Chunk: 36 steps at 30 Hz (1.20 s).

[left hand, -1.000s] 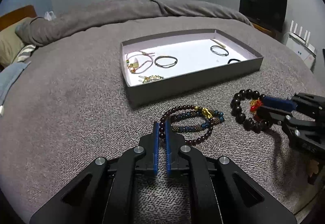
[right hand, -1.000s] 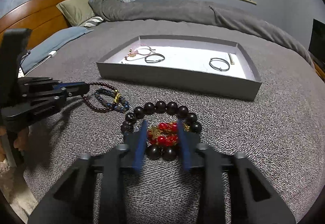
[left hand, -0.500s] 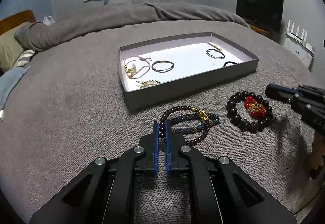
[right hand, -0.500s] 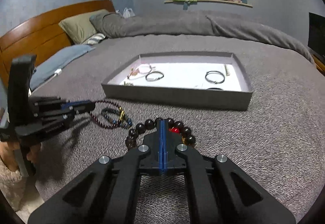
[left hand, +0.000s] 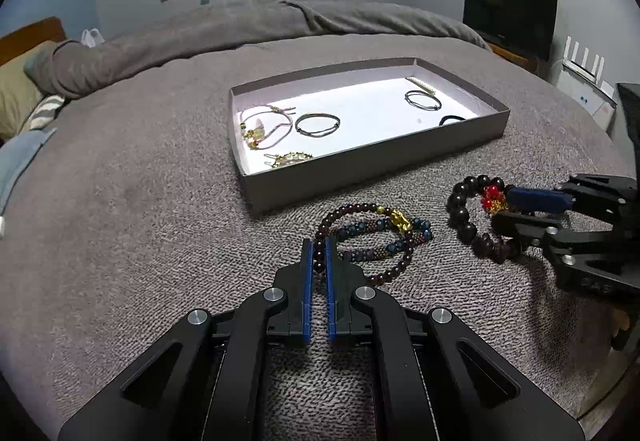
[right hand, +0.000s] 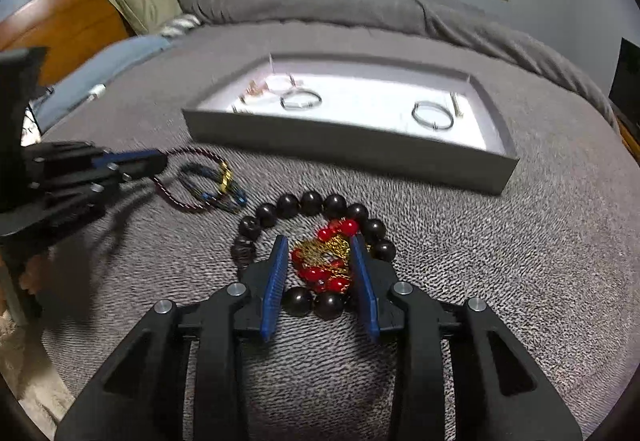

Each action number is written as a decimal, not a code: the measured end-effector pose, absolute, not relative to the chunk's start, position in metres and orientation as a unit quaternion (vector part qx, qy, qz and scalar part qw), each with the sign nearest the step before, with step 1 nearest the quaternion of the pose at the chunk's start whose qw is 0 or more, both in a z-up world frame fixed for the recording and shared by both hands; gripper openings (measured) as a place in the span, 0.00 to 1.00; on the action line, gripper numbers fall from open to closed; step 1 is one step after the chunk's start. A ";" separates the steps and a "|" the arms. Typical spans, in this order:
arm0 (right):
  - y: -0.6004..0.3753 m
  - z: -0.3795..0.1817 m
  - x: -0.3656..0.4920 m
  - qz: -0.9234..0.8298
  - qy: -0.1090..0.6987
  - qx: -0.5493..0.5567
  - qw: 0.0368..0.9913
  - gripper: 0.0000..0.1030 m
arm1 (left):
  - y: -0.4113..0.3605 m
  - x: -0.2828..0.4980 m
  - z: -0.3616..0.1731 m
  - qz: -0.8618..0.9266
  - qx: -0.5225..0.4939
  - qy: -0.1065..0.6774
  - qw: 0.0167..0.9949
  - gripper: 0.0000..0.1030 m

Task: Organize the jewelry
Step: 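Carry both bracelets over the white box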

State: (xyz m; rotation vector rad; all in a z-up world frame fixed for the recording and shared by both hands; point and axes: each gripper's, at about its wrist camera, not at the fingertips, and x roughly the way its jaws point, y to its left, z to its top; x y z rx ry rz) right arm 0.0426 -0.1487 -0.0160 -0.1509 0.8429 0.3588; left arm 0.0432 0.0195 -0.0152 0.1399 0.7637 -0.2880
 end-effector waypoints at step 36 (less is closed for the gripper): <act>-0.203 0.087 0.145 0.165 0.287 0.060 0.942 0.10 | -0.005 0.118 0.067 -0.165 0.049 0.286 0.943 0.06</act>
